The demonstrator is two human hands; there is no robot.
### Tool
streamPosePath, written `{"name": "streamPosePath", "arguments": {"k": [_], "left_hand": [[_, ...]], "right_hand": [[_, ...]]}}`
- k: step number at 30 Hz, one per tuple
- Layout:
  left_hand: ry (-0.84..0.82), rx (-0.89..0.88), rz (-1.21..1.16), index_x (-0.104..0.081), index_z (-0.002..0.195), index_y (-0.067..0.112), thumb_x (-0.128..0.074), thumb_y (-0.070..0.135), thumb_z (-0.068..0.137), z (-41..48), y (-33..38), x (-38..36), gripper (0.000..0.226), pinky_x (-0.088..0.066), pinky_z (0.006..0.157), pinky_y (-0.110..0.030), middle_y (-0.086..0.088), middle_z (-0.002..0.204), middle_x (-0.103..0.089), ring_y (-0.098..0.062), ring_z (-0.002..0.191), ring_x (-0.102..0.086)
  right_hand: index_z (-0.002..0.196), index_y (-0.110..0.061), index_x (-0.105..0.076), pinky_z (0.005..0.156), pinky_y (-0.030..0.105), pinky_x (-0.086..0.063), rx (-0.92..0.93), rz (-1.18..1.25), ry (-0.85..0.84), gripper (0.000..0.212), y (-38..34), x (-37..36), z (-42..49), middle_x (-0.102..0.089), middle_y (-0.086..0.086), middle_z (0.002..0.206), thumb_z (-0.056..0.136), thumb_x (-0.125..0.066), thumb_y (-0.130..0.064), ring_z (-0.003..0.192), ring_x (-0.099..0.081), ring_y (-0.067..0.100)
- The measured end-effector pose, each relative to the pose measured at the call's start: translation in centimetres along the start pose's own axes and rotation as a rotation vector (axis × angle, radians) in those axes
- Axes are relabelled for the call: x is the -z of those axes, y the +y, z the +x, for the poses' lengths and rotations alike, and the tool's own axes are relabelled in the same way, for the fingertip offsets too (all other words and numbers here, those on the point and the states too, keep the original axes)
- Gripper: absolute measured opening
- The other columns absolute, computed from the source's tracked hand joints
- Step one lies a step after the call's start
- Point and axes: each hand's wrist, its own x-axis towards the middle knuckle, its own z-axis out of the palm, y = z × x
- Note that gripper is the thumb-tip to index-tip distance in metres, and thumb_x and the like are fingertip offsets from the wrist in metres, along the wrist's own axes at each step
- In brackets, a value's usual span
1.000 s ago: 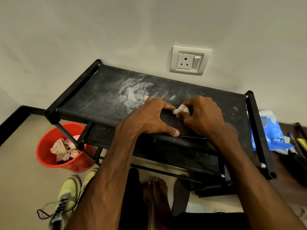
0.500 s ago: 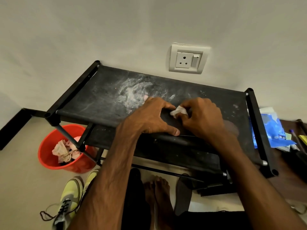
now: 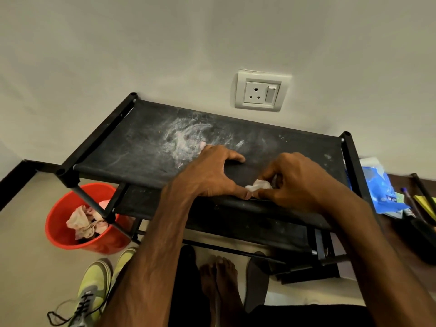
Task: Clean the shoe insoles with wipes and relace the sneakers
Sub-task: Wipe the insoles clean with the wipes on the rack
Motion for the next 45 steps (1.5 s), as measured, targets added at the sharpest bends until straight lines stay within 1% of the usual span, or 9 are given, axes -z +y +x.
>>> {"name": "streamPosePath", "arguments": {"k": [9,13,16,19,22,30,33,38,45], "left_hand": [[-0.024,0.029,0.011,-0.056,0.138,0.035,-0.091,0.052,0.062,0.1,0.0,0.0,0.085,-0.041,0.106,-0.036,0.005,0.139,-0.046,-0.014,0.131,-0.036],[-0.013,0.048,-0.005,-0.055,0.138,0.036,-0.092,0.053,0.06,0.1,-0.1,0.0,0.088,-0.04,0.108,-0.038,0.008,0.14,-0.045,-0.013,0.132,-0.037],[0.001,0.04,-0.002,-0.057,0.138,0.032,-0.093,0.051,0.059,0.1,0.1,0.0,0.089,-0.039,0.11,-0.037,0.009,0.141,-0.049,-0.012,0.134,-0.039],[0.003,0.028,0.004,-0.058,0.137,0.029,-0.094,0.05,0.058,0.1,0.4,0.0,0.089,-0.04,0.11,-0.038,0.009,0.139,-0.053,-0.013,0.133,-0.041],[-0.003,0.026,0.029,-0.058,0.138,0.028,-0.093,0.05,0.059,0.1,0.5,0.0,0.089,-0.04,0.111,-0.04,0.008,0.139,-0.053,-0.015,0.133,-0.041],[-0.041,0.034,0.06,-0.055,0.14,0.033,-0.09,0.051,0.065,0.1,0.5,0.1,0.085,-0.038,0.102,-0.033,0.005,0.137,-0.048,-0.016,0.131,-0.035],[-0.027,0.047,0.027,-0.056,0.139,0.033,-0.091,0.052,0.062,0.1,0.4,0.0,0.087,-0.042,0.104,-0.035,0.006,0.137,-0.048,-0.015,0.13,-0.038],[-0.022,0.026,0.026,-0.056,0.139,0.028,-0.093,0.051,0.059,0.1,0.4,0.0,0.091,-0.041,0.11,-0.04,0.009,0.139,-0.054,-0.013,0.131,-0.043],[-0.047,0.012,0.075,-0.056,0.139,0.03,-0.09,0.058,0.058,0.5,0.5,-0.2,0.092,-0.044,0.106,-0.045,0.007,0.134,-0.055,-0.018,0.126,-0.045]], "right_hand": [[0.104,-0.029,-0.078,0.073,0.043,-0.059,-0.131,-0.027,0.37,0.021,0.5,-1.8,3.1,-0.074,0.002,0.086,0.084,-0.072,-0.032,0.08,-0.069,0.028],[0.1,-0.026,-0.079,0.068,0.042,-0.058,-0.056,0.006,0.28,0.017,0.9,-1.8,2.8,-0.073,-0.001,0.082,0.085,-0.074,-0.032,0.073,-0.067,0.02],[0.094,-0.026,-0.081,0.054,0.02,-0.047,0.02,0.078,0.112,0.013,0.8,-0.9,1.2,-0.069,-0.009,0.068,0.085,-0.078,-0.034,0.061,-0.061,0.006],[0.094,-0.033,-0.08,0.063,0.022,-0.056,-0.001,0.105,-0.023,0.014,0.8,-0.1,-0.2,-0.074,-0.014,0.081,0.081,-0.079,-0.039,0.07,-0.066,-0.001],[0.097,-0.04,-0.078,0.072,0.04,-0.061,-0.049,-0.004,0.081,0.019,0.8,-0.7,0.0,-0.074,-0.013,0.084,0.079,-0.077,-0.047,0.076,-0.067,0.007],[0.103,-0.027,-0.077,0.076,0.046,-0.058,-0.132,-0.091,0.376,0.021,0.3,-2.3,3.7,-0.073,0.003,0.096,0.084,-0.071,-0.033,0.088,-0.068,0.031],[0.099,-0.024,-0.078,0.07,0.043,-0.058,-0.08,-0.037,0.317,0.017,0.8,-2.6,3.5,-0.073,0.002,0.088,0.086,-0.072,-0.032,0.08,-0.067,0.026],[0.09,-0.029,-0.079,0.054,0.018,-0.047,0.056,0.106,0.042,0.006,0.3,-1.1,0.8,-0.067,-0.011,0.065,0.085,-0.078,-0.029,0.061,-0.062,0.002],[0.099,-0.035,-0.076,0.071,0.042,-0.059,-0.035,-0.023,0.223,0.019,-0.3,-2.3,2.2,-0.072,-0.006,0.082,0.082,-0.073,-0.042,0.076,-0.067,0.02]]}}
